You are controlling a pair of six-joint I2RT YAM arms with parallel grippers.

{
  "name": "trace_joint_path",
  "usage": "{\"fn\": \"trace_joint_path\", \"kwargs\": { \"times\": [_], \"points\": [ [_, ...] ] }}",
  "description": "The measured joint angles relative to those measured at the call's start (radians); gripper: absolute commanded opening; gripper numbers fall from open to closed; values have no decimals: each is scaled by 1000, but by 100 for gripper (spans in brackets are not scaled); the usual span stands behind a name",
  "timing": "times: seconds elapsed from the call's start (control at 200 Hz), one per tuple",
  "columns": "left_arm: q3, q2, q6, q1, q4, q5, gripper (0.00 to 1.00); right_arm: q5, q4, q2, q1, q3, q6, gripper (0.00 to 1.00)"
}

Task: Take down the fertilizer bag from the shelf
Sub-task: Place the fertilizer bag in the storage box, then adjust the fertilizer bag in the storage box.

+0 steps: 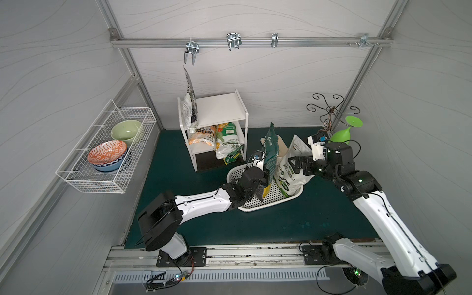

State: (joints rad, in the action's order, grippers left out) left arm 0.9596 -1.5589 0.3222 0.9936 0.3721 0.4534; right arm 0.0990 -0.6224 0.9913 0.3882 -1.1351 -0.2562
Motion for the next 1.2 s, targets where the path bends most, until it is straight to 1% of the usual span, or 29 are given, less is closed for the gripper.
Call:
{"fn": "trace_joint_path", "kwargs": {
  "times": [0.03,0.06,0.11,0.2,0.23,0.255,0.32,0.5,0.635,0.735,0.825,0.88,0.93,1.026,1.116,1.201],
  "points": [
    [0,0,13,5,-1,-1,1,2,0,0,-1,0,0,99],
    [0,0,26,6,-2,-2,12,3,0,0,-2,0,0,99],
    [0,0,47,9,-5,-9,35,7,0,2,-4,0,0,99],
    [0,18,88,10,14,-40,73,9,-2,10,-5,-7,0,99],
    [0,35,101,10,12,-52,82,10,-3,13,-5,-10,0,99],
    [0,53,113,10,8,-63,86,11,-4,14,-5,-13,0,99],
    [0,111,142,10,-20,-92,88,12,-8,19,-5,-26,0,99],
    [-5,305,188,10,-113,-174,88,26,-10,23,-5,-81,-3,98],
    [-23,435,202,10,-151,-193,90,48,-16,39,0,-132,-20,97],
    [-35,507,192,8,-191,-185,93,34,-32,61,35,-173,-35,96],
    [-39,547,168,-14,-227,-179,93,-15,-65,90,121,-227,-41,95],
    [-39,560,166,-62,-254,-189,93,-50,-84,111,181,-266,-44,94],
    [-39,565,175,-133,-282,-218,93,-82,-105,132,230,-305,-51,92],
    [-58,560,231,-309,-323,-302,93,-146,-153,187,304,-390,-83,86],
    [-110,554,284,-447,-355,-370,93,-198,-194,242,333,-449,-117,80],
    [-172,541,326,-529,-387,-438,93,-238,-240,299,335,-493,-142,74]
  ]
}}
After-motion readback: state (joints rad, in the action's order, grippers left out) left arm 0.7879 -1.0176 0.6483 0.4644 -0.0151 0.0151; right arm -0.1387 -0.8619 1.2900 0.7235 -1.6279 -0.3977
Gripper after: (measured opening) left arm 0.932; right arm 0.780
